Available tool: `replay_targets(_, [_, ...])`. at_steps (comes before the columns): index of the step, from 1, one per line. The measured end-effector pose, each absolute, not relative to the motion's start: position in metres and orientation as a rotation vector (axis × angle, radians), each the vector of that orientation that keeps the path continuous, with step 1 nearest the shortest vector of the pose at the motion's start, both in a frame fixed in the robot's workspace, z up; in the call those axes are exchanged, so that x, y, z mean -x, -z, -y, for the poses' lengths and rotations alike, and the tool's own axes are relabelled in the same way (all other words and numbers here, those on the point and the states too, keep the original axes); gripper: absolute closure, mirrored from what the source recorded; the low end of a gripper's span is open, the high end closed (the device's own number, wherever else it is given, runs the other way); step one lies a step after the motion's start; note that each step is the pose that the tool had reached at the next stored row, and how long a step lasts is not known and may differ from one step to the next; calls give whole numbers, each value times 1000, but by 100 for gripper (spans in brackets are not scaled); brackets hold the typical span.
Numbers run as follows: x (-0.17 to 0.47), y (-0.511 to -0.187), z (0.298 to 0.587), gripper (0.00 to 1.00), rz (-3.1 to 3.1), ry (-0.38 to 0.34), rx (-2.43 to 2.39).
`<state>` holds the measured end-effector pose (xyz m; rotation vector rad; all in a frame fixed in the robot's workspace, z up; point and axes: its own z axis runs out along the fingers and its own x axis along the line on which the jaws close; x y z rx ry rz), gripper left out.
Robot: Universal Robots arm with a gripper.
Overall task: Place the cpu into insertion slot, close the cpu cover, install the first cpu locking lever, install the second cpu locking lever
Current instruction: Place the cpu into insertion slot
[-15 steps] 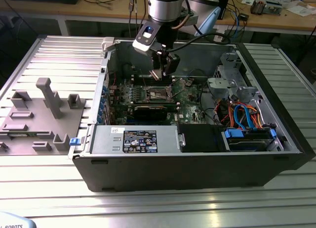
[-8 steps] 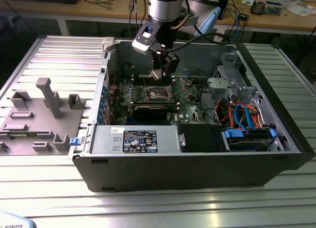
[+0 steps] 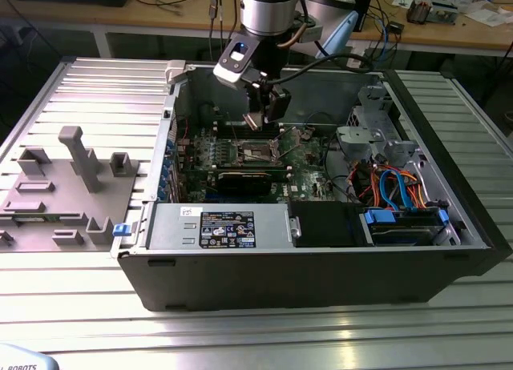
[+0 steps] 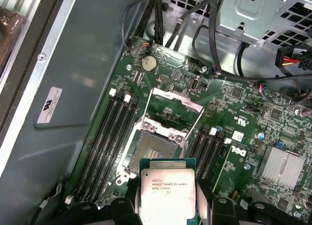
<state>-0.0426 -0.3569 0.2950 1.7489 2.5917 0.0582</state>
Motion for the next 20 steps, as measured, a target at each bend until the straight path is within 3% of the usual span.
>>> replay_targets(20, [43,-295,357,45,-2545,-58,-1815])
